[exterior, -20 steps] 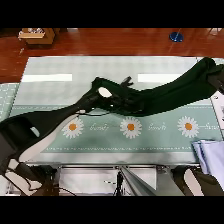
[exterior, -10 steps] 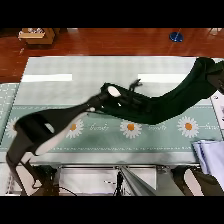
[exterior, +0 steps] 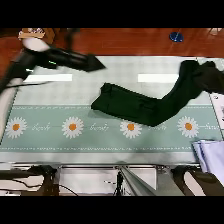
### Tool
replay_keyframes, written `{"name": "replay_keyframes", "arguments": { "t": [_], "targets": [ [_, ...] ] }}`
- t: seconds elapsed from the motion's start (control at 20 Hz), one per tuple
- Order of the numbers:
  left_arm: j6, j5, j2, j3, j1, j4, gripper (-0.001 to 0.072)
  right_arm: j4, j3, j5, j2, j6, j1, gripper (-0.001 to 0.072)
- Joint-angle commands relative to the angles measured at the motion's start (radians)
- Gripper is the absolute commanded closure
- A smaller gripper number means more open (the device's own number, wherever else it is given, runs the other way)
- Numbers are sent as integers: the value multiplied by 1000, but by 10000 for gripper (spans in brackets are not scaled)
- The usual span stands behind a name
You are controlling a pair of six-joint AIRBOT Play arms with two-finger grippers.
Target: Fold the shirts.
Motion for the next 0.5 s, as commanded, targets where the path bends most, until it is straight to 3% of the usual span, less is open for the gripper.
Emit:
{"name": "replay_keyframes", "arguments": {
  "t": [0.0,0.2,0.45],
  "targets": [
    [2,-170,127,1,202,50,676,-26,-5,-172,-112,39,185,691],
    [1,-237,195,1,317,50,676,-24,-5,-406,-317,101,396,691],
    [1,-263,226,0,307,50,676,48,-5,-658,-557,181,588,691]
  ]
}}
